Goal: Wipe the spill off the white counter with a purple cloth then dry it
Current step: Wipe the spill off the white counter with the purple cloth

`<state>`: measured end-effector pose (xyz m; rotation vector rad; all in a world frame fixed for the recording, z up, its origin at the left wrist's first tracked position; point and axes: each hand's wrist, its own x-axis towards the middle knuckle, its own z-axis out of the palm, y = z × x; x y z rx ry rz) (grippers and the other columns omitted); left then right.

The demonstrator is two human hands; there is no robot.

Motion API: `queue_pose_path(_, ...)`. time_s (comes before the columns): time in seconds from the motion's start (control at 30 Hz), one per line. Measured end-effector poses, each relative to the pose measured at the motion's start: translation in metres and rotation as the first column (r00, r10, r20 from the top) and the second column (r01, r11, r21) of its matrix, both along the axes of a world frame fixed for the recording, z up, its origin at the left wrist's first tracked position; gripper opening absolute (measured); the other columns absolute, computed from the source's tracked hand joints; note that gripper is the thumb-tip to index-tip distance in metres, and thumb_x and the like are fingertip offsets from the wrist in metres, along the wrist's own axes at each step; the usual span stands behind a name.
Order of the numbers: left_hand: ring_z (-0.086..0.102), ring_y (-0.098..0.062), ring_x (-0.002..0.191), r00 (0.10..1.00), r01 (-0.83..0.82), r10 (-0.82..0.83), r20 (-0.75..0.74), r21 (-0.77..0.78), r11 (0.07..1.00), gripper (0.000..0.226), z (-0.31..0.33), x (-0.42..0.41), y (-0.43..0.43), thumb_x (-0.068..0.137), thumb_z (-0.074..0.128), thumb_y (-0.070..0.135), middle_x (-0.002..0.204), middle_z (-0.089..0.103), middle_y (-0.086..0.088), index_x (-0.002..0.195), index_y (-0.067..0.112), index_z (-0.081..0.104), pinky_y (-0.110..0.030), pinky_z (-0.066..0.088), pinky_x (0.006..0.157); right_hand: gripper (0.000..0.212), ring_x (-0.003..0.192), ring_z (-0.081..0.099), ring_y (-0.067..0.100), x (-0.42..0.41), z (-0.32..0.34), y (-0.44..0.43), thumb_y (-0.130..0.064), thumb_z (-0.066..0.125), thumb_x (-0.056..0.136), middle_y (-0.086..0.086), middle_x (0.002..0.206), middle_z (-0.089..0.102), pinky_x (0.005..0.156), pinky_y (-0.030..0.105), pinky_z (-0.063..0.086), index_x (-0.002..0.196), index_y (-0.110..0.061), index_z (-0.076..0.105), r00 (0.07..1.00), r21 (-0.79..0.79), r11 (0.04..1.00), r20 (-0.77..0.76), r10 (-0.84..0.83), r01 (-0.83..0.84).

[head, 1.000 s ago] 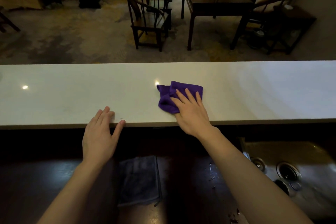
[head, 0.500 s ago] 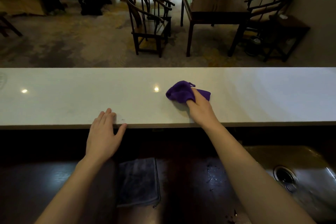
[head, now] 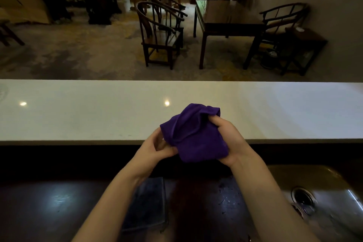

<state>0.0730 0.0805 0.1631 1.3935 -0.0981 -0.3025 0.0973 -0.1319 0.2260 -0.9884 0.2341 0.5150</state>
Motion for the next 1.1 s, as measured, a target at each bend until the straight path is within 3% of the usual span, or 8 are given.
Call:
queue_pose_path(0.13,0.062,-0.032,0.121,0.984,0.097,-0.142,-0.108,-0.342,0.935,0.061,0.001,-0.013,-0.004,0.074,0.082,0.014,0.131,0.065,-0.017,0.130,0.006,0.060,-0.040,0.053,0.095,0.043,0.083,0.078,0.025,-0.006,-0.002,-0.001,-0.039,0.049,0.101,0.011,0.098,0.080,0.070,0.034,0.062,0.094,-0.011,0.081,0.998,0.043,0.999,-0.061,0.018,-0.015)
queue_pose_path(0.2,0.064,-0.033,0.120,0.985,0.036,-0.096,-0.141,-0.377,0.925,0.063,0.003,-0.015,-0.007,0.072,0.084,0.019,0.129,0.066,-0.017,0.129,0.005,0.061,-0.045,0.054,0.094,0.045,0.081,0.078,0.025,-0.009,-0.007,-0.002,-0.039,0.048,0.102,0.012,0.097,0.080,0.066,0.034,0.062,0.091,-0.011,0.082,0.998,0.021,1.000,-0.070,0.005,-0.004)
queue_pose_path(0.47,0.073,-0.025,0.102,0.947,-0.259,0.250,-0.201,-0.015,0.966,0.044,0.005,-0.023,-0.031,0.078,0.073,0.055,0.108,0.078,-0.008,0.103,0.018,0.076,-0.036,0.060,0.077,0.039,0.095,0.077,0.028,-0.029,-0.034,-0.006,-0.038,0.050,0.103,0.014,0.110,0.078,0.072,0.037,0.062,0.104,-0.010,0.077,0.994,-0.079,0.997,-0.108,-0.023,0.014)
queue_pose_path(0.6,0.076,-0.024,0.093,0.888,-0.373,0.365,-0.279,0.025,0.927,0.053,-0.010,-0.026,-0.037,0.087,0.055,0.065,0.100,0.079,-0.008,0.096,0.018,0.078,-0.037,0.062,0.073,0.032,0.097,0.077,0.027,-0.045,-0.049,-0.012,-0.031,0.053,0.103,0.012,0.109,0.079,0.070,0.035,0.062,0.114,-0.008,0.073,0.999,-0.195,0.980,-0.039,-0.036,0.028)
queue_pose_path(0.73,0.076,-0.029,0.091,0.872,-0.350,0.325,-0.366,-0.002,0.937,0.038,-0.035,-0.037,-0.040,0.085,0.069,0.046,0.100,0.078,-0.016,0.095,0.011,0.077,-0.035,0.061,0.069,0.023,0.100,0.076,0.027,-0.063,-0.078,-0.018,-0.015,0.053,0.103,0.014,0.109,0.078,0.075,0.032,0.062,0.116,-0.006,0.070,0.996,-0.259,0.962,0.042,-0.077,0.085)
queue_pose_path(0.87,0.073,-0.030,0.100,0.913,-0.264,0.250,-0.323,0.001,0.964,0.021,-0.071,-0.052,-0.046,0.087,0.072,0.019,0.110,0.075,-0.016,0.107,0.013,0.070,-0.038,0.059,0.078,0.025,0.112,0.070,0.033,-0.077,-0.119,-0.026,-0.010,0.052,0.103,0.016,0.118,0.075,0.097,0.045,0.056,0.123,-0.007,0.066,0.988,-0.394,0.907,0.097,-0.120,0.149)
queue_pose_path(0.97,0.074,-0.026,0.098,0.915,-0.217,0.249,-0.318,0.133,0.967,0.017,-0.101,-0.059,-0.053,0.092,0.066,0.022,0.105,0.077,-0.007,0.109,0.021,0.068,-0.037,0.061,0.078,0.023,0.114,0.068,0.033,-0.083,-0.153,-0.031,-0.010,0.052,0.103,0.016,0.120,0.073,0.102,0.049,0.053,0.122,-0.008,0.066,0.989,-0.512,0.847,0.097,-0.108,0.142)
queue_pose_path(1.1,0.069,-0.026,0.104,0.922,-0.131,0.260,-0.289,0.398,0.908,0.021,-0.143,-0.062,-0.063,0.094,0.062,0.023,0.109,0.073,-0.004,0.115,0.020,0.064,-0.045,0.057,0.091,0.020,0.104,0.073,0.018,-0.087,-0.193,-0.040,-0.015,0.053,0.104,0.007,0.117,0.074,0.090,0.035,0.059,0.115,-0.024,0.067,0.999,-0.610,0.791,0.015,-0.049,0.048)
